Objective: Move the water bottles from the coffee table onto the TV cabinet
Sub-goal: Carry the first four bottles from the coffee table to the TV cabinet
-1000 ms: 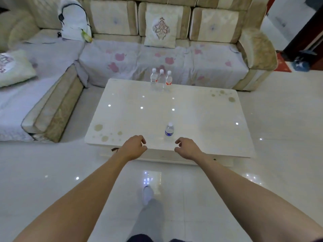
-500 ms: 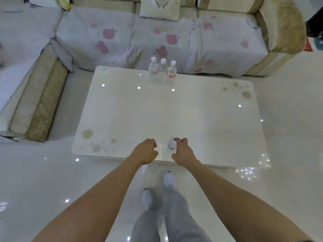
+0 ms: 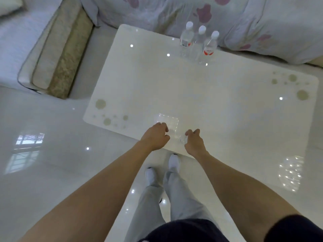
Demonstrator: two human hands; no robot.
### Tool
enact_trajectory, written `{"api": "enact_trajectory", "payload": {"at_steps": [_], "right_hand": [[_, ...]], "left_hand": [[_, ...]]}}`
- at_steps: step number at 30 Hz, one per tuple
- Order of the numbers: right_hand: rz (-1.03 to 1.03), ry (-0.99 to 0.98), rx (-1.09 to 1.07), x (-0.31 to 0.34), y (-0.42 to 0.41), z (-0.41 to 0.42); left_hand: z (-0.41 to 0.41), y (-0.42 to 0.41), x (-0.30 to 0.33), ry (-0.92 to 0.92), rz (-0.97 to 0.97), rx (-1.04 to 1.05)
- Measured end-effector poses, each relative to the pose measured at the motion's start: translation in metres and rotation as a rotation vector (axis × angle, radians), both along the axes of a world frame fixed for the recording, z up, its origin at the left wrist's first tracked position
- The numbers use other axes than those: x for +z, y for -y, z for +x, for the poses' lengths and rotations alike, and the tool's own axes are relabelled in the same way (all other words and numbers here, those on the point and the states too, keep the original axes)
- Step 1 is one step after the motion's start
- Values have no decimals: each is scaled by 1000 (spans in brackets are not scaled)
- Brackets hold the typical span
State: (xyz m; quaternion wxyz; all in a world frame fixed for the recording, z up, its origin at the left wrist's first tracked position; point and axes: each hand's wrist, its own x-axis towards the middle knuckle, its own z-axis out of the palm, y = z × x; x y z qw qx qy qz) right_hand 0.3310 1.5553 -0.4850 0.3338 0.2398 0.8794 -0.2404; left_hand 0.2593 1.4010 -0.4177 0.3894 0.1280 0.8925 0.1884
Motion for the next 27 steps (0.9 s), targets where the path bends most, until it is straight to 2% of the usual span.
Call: {"api": "enact_trajectory", "payload": {"at_steps": [4, 10, 14, 19, 23, 27], "right_hand": [[28, -33, 110, 6, 0, -6], [21, -58, 258, 52, 28, -51], [45, -72, 418, 84, 67, -94], [59, -158, 501, 119, 145, -145], [45, -266, 478, 139, 221, -182], [-21, -346, 297, 160, 296, -219]], "left_hand": [[-6, 19, 7, 17, -23, 111], [-29, 55, 52, -32, -10, 210], [-48, 92, 86, -134, 69, 308], [-60, 173, 116, -196, 118, 411], [-78, 260, 133, -166, 209, 570], [-112, 355, 147, -216, 231, 580]]}}
